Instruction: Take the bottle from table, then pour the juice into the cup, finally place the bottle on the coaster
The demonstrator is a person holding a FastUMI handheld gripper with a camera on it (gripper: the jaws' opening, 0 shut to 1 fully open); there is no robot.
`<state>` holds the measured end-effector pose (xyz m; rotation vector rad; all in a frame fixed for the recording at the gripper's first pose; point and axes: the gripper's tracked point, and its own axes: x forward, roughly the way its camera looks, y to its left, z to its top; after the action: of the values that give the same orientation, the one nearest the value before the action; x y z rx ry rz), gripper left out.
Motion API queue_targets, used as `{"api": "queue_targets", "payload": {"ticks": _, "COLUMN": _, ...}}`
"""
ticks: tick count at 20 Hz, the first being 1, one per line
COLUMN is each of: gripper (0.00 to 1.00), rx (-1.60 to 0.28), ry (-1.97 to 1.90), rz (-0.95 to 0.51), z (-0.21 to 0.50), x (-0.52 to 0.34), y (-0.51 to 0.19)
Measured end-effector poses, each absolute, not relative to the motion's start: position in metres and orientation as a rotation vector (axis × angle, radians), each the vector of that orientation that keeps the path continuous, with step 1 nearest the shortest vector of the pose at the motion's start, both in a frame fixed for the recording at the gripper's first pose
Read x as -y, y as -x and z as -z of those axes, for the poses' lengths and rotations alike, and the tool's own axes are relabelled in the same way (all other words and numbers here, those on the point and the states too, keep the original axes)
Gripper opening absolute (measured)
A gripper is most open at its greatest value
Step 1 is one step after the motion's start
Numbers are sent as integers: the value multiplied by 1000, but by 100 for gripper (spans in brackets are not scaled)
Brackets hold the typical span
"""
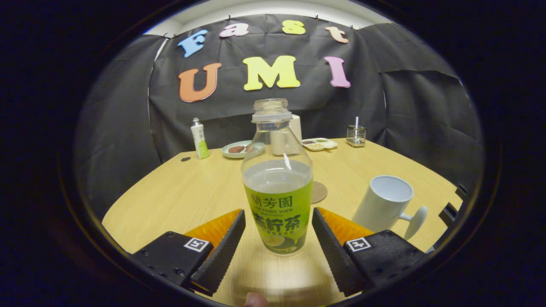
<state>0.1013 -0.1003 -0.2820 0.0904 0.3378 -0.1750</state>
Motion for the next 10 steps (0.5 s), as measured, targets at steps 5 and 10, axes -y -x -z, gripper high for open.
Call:
{"api": "queue_targets", "payload": {"ticks": 5, "gripper": 87, "rx": -337, "ry": -123, "rz": 188, "z": 276, "x": 106, "y": -106}}
{"api": "queue_targets", "payload": {"ticks": 10, "gripper": 82, "rx": -393, "ry": -198, "rz": 189, "z": 269, "x": 104, "y": -104}}
